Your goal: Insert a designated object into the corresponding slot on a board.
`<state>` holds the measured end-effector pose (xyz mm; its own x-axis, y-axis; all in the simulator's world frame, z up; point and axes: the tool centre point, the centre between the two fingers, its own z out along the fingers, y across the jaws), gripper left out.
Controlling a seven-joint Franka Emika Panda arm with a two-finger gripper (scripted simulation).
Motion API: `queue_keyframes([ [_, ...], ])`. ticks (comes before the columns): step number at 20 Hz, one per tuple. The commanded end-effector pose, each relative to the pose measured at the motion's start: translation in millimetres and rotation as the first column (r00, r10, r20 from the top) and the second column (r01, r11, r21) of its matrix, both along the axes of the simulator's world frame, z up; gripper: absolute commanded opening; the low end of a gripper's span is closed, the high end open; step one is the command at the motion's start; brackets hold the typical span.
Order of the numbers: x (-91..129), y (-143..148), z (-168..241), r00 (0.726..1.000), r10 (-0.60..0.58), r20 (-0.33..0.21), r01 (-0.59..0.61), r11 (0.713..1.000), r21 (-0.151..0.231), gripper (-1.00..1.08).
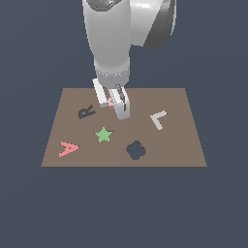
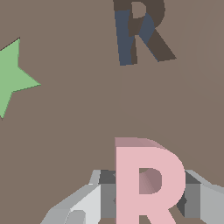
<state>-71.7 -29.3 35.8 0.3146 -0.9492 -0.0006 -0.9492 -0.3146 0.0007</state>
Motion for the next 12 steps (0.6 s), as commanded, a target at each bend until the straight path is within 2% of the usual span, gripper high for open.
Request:
queue_keyframes([
  [1,4,-21,1,1.0,0.019,0.0,-0.019,1.0,0.0,-1.0],
  [7,18,-69,3,0.998,0.066,0.0,-0.066,0.998,0.0,-1.0],
  [12,27,-94,4,0.996,0.092,0.0,-0.092,0.996,0.0,-1.0],
])
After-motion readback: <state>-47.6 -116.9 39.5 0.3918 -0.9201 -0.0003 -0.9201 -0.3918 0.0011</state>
